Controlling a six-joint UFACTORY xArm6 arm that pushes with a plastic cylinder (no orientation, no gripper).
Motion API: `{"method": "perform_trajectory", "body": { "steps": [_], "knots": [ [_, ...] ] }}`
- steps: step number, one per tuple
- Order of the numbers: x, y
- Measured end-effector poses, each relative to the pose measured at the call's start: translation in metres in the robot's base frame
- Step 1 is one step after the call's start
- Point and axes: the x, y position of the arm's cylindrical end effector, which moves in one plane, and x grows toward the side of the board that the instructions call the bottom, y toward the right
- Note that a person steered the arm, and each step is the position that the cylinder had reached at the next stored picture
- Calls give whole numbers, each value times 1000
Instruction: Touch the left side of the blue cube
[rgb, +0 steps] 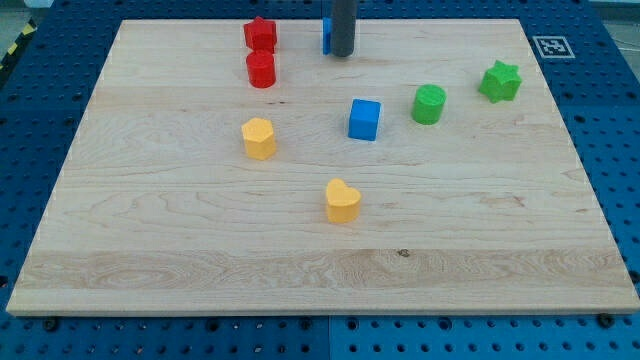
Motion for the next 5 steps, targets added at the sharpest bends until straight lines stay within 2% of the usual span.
{"method": "perform_trajectory", "body": {
  "steps": [2,3,5],
  "knots": [
    [-9,-3],
    [8,-3],
    [87,-3]
  ]
}}
